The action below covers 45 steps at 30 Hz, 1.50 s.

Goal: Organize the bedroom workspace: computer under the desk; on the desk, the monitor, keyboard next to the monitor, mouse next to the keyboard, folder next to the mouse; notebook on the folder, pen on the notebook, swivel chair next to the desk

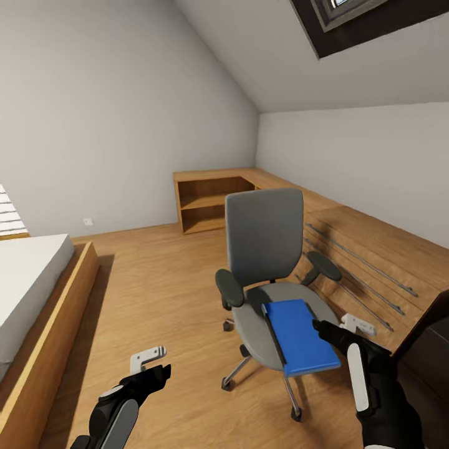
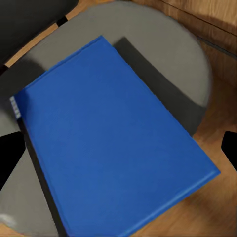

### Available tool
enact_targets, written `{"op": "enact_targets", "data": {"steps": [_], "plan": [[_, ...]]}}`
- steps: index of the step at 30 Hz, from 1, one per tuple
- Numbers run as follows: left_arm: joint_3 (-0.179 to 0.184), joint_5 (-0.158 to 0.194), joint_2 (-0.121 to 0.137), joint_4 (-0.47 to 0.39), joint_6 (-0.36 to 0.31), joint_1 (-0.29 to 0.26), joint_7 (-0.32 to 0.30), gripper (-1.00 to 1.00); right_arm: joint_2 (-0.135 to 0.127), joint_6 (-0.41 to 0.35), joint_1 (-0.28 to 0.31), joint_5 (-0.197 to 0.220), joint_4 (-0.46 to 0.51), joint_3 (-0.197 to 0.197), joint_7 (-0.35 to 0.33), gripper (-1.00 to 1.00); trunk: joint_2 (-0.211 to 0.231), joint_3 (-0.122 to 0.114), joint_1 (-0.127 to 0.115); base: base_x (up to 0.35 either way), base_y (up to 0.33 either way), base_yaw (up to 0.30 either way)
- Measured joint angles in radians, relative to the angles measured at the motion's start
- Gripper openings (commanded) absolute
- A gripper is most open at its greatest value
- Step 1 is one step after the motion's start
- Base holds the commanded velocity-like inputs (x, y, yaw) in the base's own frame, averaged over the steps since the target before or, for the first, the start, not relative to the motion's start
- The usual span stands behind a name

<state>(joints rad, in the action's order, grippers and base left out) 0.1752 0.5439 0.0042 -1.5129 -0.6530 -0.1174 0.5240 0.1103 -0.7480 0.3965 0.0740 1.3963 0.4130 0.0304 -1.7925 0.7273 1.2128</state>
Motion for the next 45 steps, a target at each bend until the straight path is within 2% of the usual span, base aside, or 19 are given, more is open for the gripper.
{"op": "enact_targets", "data": {"steps": [11, 13, 18, 22, 36, 45], "plan": [[0.0, 0.0, 0.001, -0.003, 0.001, 0.0, -0.001, 1.0, 0.002, 0.0, 0.0, 0.011, 0.002, 0.059, -0.001, 1.0, 0.0, -0.003, 0.0, 0.0, 0.028, -0.237], [0.0, 0.0, 0.001, -0.003, 0.001, 0.0, -0.001, 1.0, 0.001, 0.0, 0.0, 0.025, 0.002, 0.074, -0.001, 1.0, 0.0, -0.003, 0.0, 0.0, 0.223, -0.291], [0.0, 0.001, 0.001, -0.003, 0.001, 0.0, -0.002, 1.0, -0.002, -0.003, 0.0, 0.103, 0.002, 0.114, -0.001, 1.0, 0.0, -0.003, 0.0, 0.0, 0.294, -0.216], [0.0, 0.001, 0.001, -0.003, 0.001, 0.0, -0.002, 1.0, -0.004, -0.003, 0.0, 0.138, 0.003, 0.134, -0.001, 1.0, 0.0, -0.003, 0.0, 0.0, 0.186, -0.051], [0.001, 0.0, 0.0, -0.003, 0.001, 0.0, 0.0, 1.0, -0.005, -0.004, 0.0, 0.145, 0.003, 0.142, -0.001, 1.0, 0.0, -0.003, 0.0, 0.0, 0.018, -0.016], [0.0, 0.0, 0.0, -0.004, 0.001, 0.0, -0.001, 1.0, -0.004, -0.004, 0.0, 0.147, 0.003, 0.174, -0.001, 1.0, 0.0, -0.003, 0.0, -0.043, 0.096, -0.206]]}}
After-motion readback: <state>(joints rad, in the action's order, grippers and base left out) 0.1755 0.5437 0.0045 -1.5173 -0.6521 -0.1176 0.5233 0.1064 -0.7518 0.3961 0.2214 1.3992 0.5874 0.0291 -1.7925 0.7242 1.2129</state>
